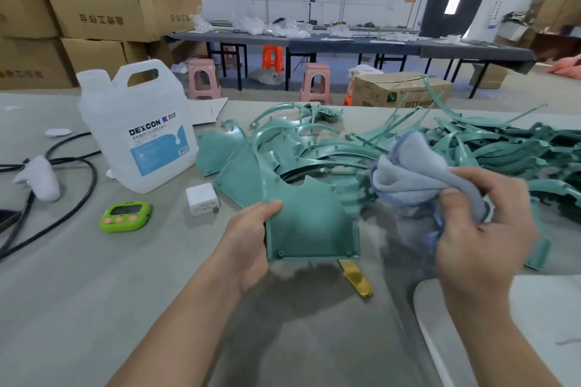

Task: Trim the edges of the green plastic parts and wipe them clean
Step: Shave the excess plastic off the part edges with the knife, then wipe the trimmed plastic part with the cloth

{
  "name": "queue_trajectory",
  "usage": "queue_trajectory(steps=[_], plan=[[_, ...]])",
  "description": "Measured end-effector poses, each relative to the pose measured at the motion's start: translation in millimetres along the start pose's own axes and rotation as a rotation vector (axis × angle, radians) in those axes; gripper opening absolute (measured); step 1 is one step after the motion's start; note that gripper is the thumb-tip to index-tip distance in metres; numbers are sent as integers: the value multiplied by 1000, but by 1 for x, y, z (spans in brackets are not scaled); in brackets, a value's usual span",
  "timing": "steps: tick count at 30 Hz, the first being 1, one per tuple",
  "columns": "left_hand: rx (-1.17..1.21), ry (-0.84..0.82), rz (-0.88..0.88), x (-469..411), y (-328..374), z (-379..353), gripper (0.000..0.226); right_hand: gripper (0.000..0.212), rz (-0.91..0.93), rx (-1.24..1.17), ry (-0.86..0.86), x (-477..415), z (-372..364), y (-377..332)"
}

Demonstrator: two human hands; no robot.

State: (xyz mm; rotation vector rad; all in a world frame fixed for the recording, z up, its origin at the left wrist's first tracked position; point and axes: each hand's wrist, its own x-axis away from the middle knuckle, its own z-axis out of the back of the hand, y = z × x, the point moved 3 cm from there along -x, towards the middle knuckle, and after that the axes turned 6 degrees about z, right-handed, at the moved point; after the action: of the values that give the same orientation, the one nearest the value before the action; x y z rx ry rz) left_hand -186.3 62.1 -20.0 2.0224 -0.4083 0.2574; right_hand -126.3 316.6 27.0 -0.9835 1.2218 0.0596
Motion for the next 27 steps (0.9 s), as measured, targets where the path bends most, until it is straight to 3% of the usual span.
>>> queue_trajectory(steps=[3,5,7,9,13,16,18,22,25,27], plan=[[20,-24,38,2,-5,-10,34,10,281,-27,-237,23,-21,-42],[9,-53,77,6,-11,-21,38,13,324,2,-504,43,-47,-53],[3,-59,56,8,-15,-25,39,39,281,131,-731,55,-67,-51],[3,-81,22,10,-16,-29,39,63,228,235,-818,56,-76,-43],[-51,-86,-16,12,-14,-30,37,55,262,400,-674,45,-73,-31],[-72,-55,-30,11,-16,-28,34,35,197,371,-487,38,-65,-22],[-16,3,-33,7,-17,-22,32,24,33,233,-320,31,-53,-12],[204,48,-15,0,-9,-12,32,9,-467,-207,63,11,-23,15],[263,-23,10,-2,-2,-18,34,10,-688,-492,55,8,-18,20],[88,-77,-29,-3,-10,-33,34,16,-606,-552,-53,12,-21,4]])
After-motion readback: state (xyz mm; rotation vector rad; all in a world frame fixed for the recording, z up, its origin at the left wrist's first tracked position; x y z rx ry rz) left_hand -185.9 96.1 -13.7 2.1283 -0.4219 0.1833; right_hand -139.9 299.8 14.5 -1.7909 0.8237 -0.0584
